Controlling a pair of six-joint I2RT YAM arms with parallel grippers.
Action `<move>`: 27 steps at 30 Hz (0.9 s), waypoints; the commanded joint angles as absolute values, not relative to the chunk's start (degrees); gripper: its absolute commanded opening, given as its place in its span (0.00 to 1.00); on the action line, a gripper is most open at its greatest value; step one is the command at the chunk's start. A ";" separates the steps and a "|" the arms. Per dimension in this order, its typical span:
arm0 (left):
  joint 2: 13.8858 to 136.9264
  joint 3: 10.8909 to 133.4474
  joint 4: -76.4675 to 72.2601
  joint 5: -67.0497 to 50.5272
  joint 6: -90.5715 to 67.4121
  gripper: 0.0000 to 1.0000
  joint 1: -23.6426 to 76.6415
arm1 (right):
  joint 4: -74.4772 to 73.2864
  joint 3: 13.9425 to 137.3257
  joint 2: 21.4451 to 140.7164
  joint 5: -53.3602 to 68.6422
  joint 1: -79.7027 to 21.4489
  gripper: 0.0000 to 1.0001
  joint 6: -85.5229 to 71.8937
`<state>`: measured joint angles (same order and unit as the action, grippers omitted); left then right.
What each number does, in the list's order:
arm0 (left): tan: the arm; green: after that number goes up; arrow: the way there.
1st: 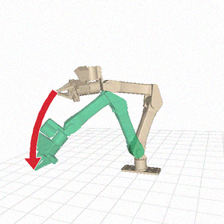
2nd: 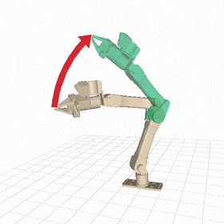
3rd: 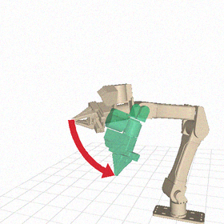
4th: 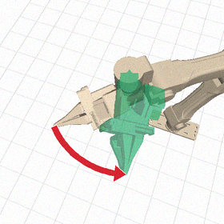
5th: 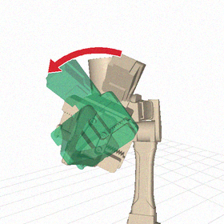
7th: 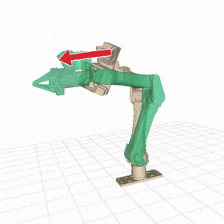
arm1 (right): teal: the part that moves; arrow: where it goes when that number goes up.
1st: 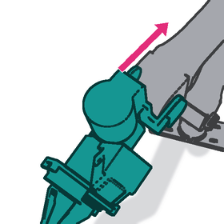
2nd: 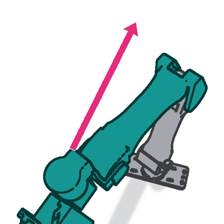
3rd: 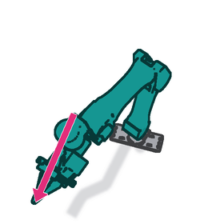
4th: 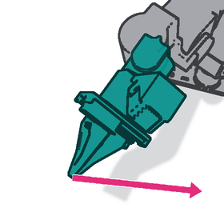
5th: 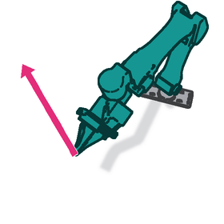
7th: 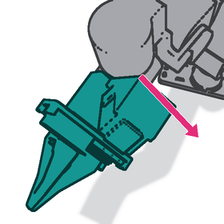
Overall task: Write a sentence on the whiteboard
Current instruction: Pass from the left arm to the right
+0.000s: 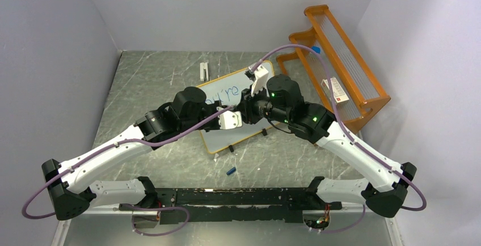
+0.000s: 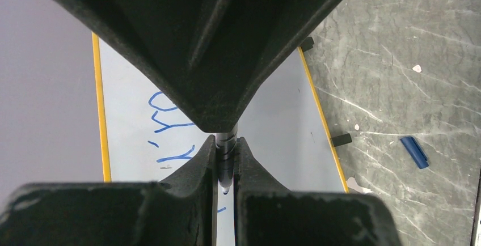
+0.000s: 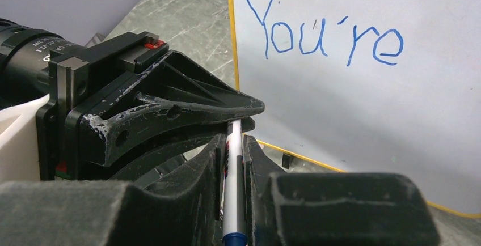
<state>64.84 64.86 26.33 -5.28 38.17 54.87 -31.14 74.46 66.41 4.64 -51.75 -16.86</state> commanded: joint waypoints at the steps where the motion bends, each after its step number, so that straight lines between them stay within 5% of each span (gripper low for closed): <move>1: 65.12 66.28 26.39 -4.23 38.65 0.05 55.32 | -32.06 75.17 67.23 5.76 -51.77 0.21 -16.39; 5: 65.07 66.23 26.26 -4.35 38.65 0.05 55.31 | -31.88 75.04 67.23 5.91 -51.77 0.18 -16.36; 10: 64.78 66.01 25.96 -3.39 38.40 0.05 55.29 | -32.68 74.96 67.57 5.53 -51.77 0.00 -15.61; 13: 64.46 65.84 25.48 -2.31 37.66 0.05 55.28 | -32.09 73.84 66.46 3.19 -51.76 0.00 -14.92; 20: 62.53 65.92 23.67 -1.21 33.47 0.39 51.78 | -26.60 68.49 61.33 -3.73 -51.77 0.00 -12.64; 27: 59.07 65.22 19.16 -11.31 23.93 0.55 38.48 | -17.60 59.98 54.66 -10.89 -51.64 0.00 -9.22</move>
<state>61.67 64.84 24.23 -4.84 31.05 44.69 -24.84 63.75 58.33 -5.02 -51.81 -12.27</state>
